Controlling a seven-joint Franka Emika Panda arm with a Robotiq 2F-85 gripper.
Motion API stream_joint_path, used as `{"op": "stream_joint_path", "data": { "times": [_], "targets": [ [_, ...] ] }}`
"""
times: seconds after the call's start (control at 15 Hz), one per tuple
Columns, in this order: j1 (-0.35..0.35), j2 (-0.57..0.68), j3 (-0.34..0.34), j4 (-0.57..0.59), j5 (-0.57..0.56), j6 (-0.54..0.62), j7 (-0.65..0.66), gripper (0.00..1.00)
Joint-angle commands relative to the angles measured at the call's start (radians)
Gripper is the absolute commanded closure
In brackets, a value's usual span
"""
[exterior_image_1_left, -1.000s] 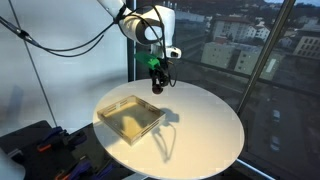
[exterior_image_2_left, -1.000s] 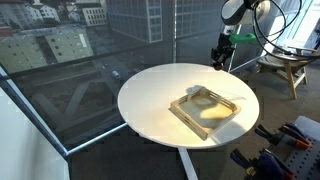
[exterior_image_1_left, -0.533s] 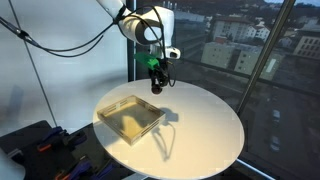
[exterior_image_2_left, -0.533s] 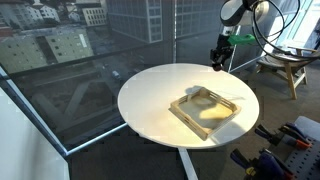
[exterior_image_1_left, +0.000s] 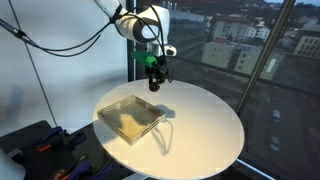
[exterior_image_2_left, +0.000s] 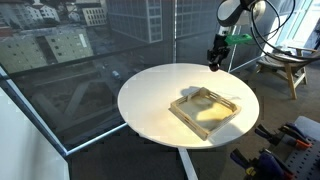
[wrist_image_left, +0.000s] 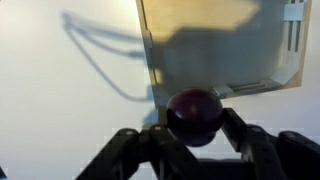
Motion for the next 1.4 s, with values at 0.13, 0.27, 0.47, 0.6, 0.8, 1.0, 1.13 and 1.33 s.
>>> {"op": "stream_joint_path", "data": {
  "times": [0.13, 0.27, 0.47, 0.6, 0.8, 1.0, 1.13, 1.33],
  "targets": [
    [0.020, -0.021, 0.020, 0.003, -0.043, 0.000, 0.000, 0.67],
    [0.029, -0.026, 0.027, 0.002, -0.051, -0.002, -0.003, 0.67],
    [0.038, -0.032, 0.039, 0.000, -0.056, -0.008, -0.011, 0.67],
    [0.042, -0.035, 0.048, 0.000, -0.049, -0.014, -0.019, 0.67],
    [0.044, -0.039, 0.062, -0.002, -0.037, -0.022, -0.029, 0.67],
    [0.046, -0.043, 0.073, -0.001, -0.030, -0.036, -0.028, 0.67],
    [0.049, -0.047, 0.077, -0.001, -0.034, -0.054, -0.022, 0.67],
    [0.052, -0.056, 0.081, 0.000, -0.033, -0.091, -0.019, 0.67]
  ]
}}
